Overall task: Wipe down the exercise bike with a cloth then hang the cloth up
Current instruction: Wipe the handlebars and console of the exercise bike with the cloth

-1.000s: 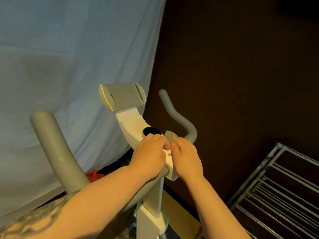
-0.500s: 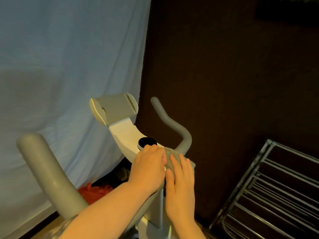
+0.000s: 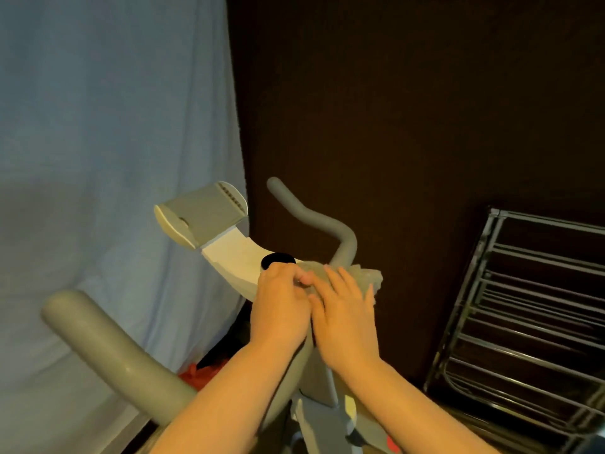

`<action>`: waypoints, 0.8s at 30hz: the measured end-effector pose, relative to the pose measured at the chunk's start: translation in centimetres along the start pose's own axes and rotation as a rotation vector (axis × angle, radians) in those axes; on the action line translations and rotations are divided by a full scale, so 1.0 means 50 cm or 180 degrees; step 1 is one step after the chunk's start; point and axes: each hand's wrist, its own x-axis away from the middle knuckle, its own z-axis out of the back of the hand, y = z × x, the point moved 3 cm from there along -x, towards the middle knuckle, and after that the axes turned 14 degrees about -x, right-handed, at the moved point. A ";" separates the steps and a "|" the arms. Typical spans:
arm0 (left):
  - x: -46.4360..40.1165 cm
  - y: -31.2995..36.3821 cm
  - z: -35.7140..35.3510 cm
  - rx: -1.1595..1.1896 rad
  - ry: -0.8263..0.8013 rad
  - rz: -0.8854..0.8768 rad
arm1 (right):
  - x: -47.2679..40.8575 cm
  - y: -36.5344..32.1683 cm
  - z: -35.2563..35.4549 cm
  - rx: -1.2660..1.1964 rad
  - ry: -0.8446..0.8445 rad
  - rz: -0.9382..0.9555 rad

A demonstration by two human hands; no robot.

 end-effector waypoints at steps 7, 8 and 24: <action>-0.007 -0.039 0.015 -0.0101 0.0150 0.0843 | -0.055 -0.007 -0.001 0.0069 -0.0189 0.0048; -0.004 -0.043 0.016 -0.0138 0.0122 0.0893 | -0.038 -0.020 -0.010 0.0219 -0.0005 0.0208; -0.048 -0.137 0.085 -0.1727 -0.0312 -0.0301 | -0.112 -0.060 -0.016 -0.0337 -0.0252 0.0011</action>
